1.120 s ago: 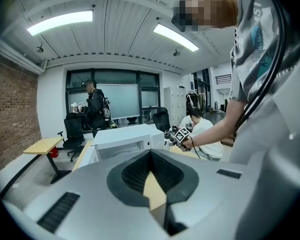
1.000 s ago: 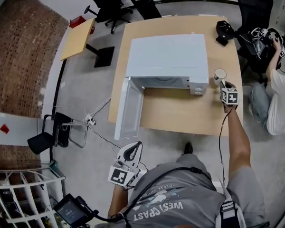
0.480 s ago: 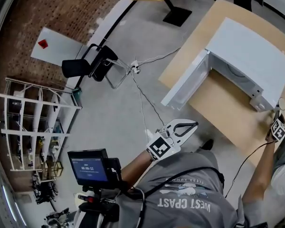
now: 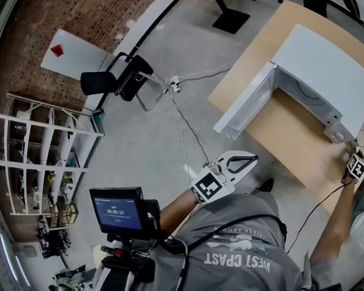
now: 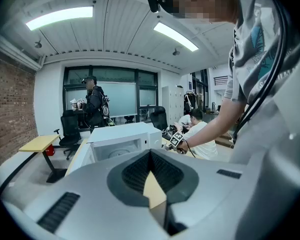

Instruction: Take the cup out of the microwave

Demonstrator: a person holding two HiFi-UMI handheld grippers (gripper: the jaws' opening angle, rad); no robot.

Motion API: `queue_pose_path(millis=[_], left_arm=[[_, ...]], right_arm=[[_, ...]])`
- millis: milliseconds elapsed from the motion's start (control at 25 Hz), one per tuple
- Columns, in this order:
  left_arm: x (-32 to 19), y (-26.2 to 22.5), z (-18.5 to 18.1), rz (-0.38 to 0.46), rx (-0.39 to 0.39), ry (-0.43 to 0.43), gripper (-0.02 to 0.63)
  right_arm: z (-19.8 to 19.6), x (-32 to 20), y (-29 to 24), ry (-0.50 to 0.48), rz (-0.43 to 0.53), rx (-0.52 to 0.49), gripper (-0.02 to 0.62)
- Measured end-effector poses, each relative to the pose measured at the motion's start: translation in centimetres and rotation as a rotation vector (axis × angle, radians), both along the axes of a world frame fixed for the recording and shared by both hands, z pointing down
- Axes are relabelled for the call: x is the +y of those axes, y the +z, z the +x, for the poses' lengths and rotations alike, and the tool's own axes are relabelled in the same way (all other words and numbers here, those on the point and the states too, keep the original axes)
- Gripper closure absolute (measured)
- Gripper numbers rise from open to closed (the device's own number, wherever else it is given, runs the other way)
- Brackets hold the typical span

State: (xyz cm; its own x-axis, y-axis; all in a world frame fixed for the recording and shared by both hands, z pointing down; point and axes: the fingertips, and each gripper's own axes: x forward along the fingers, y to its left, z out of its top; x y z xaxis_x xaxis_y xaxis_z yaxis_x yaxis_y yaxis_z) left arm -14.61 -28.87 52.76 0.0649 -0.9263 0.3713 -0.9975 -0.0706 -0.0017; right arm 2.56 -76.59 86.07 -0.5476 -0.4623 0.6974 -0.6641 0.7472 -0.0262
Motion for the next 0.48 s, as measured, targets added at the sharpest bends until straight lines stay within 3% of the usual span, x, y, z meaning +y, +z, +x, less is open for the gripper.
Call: queue_pose_path(millis=[80, 160, 480], left_arm=[[0.5, 0.2, 0.2, 0.007, -0.001, 0.008, 0.563], [1.2, 0.2, 0.3, 0.014, 0.001, 0.016, 0.563], [5.6, -1.1, 0.3, 0.081, 0.006, 0.034, 0.563]], right_arm=[[0.4, -0.1, 0.2, -0.005, 0.017, 0.046, 0.522], [1.1, -0.1, -0.1, 0.022, 0.036, 0.062, 0.473], [5.5, 4.5, -4.6, 0.082, 0.065, 0.023, 0.468]])
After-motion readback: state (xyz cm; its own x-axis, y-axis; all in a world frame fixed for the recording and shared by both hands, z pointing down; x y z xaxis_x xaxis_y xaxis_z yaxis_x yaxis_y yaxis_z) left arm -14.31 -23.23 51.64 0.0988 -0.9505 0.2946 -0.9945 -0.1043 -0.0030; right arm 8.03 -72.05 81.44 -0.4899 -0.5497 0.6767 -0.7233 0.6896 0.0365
